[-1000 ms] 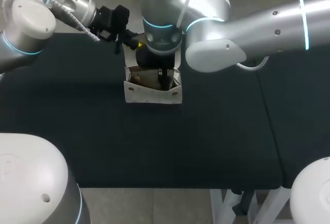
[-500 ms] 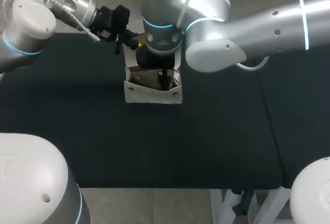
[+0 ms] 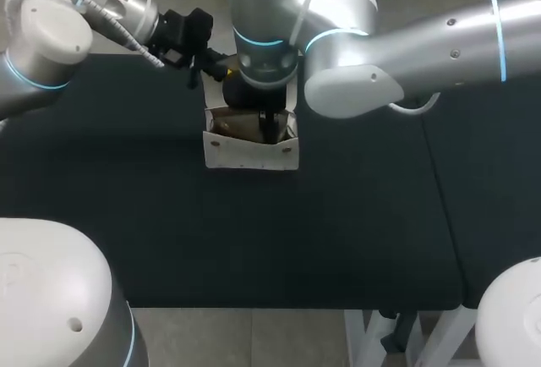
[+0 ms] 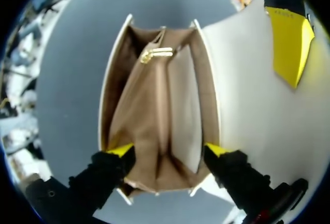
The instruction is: Pick up the bag, open it, inspect its contents, close it, and place it on the opposite side
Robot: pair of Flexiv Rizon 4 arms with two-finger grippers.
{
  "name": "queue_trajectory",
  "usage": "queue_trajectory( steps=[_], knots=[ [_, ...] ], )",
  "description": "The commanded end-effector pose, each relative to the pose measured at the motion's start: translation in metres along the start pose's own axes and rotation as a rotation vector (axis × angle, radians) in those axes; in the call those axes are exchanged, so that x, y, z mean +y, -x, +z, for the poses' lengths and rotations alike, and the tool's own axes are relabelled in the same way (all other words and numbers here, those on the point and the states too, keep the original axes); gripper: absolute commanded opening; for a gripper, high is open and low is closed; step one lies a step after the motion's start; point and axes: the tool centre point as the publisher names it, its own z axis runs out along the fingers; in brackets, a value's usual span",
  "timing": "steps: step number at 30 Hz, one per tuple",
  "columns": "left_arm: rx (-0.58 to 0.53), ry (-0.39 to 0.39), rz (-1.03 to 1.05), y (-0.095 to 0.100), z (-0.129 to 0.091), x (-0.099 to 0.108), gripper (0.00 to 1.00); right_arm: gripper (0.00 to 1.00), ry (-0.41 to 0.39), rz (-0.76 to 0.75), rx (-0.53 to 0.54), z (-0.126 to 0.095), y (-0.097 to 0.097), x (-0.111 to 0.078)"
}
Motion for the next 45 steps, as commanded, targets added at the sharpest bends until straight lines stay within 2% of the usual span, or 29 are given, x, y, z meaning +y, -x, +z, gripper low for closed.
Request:
queue_trajectory(
  steps=[1, 7, 13, 18, 21, 27, 30, 34, 40, 45],
  knots=[
    [0.002, -0.004, 0.003, 0.001, -0.001, -0.001, 0.00, 0.21, 0.013, 0.007, -0.025, 0.001, 0.001, -0.003],
    [-0.003, -0.001, 0.012, 0.000, -0.003, -0.007, 0.00, 0.25, 0.025, 0.029, -0.099, -0.023, 0.007, -0.008],
    [-0.008, 0.003, 0.013, 0.001, -0.004, -0.014, 0.00, 0.25, 0.045, 0.054, -0.199, -0.055, 0.009, -0.015],
    [0.008, 0.000, 0.005, 0.001, -0.002, -0.014, 0.00, 0.25, 0.056, 0.063, -0.269, -0.077, 0.003, -0.019],
    [0.025, -0.011, -0.019, 0.005, 0.005, -0.007, 0.00, 0.22, 0.063, 0.068, -0.291, -0.082, -0.004, -0.022],
    [0.036, 0.005, -0.030, 0.011, 0.026, 0.011, 0.00, 0.07, 0.073, 0.065, -0.317, -0.080, -0.019, -0.025],
    [0.006, 0.014, 0.008, 0.016, 0.032, 0.021, 0.00, 0.00, 0.100, 0.074, -0.337, -0.077, -0.027, -0.026],
    [-0.050, 0.038, 0.082, 0.020, 0.038, 0.031, 0.00, 0.00, 0.136, 0.087, -0.366, -0.069, -0.035, -0.027],
    [-0.076, 0.055, 0.161, 0.020, 0.046, 0.044, 0.00, 0.00, 0.158, 0.098, -0.399, -0.054, -0.044, -0.024],
    [-0.082, 0.056, 0.213, 0.021, 0.052, 0.053, 0.00, 0.00, 0.154, 0.106, -0.494, -0.042, -0.052, -0.018]
  ],
)
